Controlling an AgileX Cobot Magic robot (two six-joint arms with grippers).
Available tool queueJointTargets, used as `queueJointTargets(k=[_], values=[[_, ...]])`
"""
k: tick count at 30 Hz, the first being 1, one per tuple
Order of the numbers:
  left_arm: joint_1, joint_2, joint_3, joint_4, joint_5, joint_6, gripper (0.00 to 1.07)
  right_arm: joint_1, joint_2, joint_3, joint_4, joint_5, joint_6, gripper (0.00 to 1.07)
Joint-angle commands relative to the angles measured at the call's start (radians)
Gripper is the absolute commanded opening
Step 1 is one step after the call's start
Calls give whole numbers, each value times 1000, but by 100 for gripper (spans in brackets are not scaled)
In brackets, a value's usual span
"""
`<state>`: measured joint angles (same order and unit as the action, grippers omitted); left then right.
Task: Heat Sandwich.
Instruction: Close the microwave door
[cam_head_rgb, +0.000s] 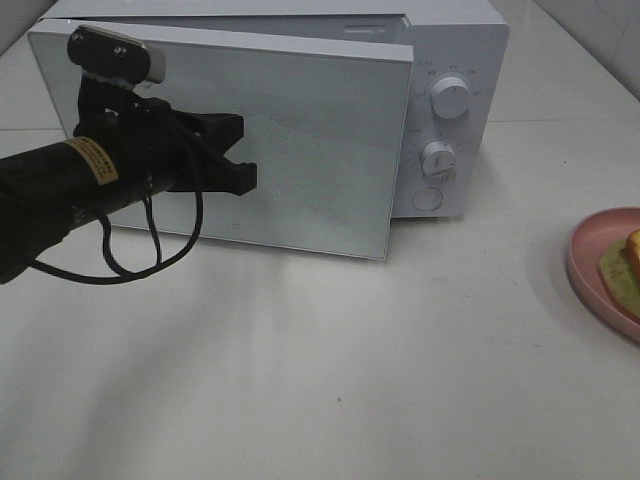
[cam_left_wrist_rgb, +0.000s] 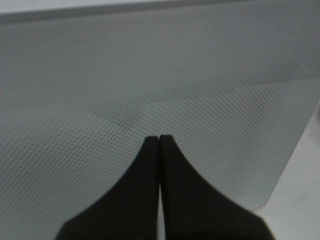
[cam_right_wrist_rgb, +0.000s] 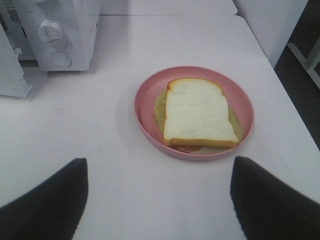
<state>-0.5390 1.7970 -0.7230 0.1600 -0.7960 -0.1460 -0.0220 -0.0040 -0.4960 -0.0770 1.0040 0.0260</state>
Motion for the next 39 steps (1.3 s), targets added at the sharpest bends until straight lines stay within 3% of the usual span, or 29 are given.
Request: queueJointTargets(k=[1, 14, 39], values=[[-29, 21, -52, -13, 26, 0, 0, -7, -27, 1, 2, -9, 1, 75], [-91, 113, -220, -38, 86, -3, 0, -7, -27, 1, 2, -9, 2, 75], [-91, 251, -491, -111, 159, -3, 0, -7, -27, 1, 2, -9, 2, 75]])
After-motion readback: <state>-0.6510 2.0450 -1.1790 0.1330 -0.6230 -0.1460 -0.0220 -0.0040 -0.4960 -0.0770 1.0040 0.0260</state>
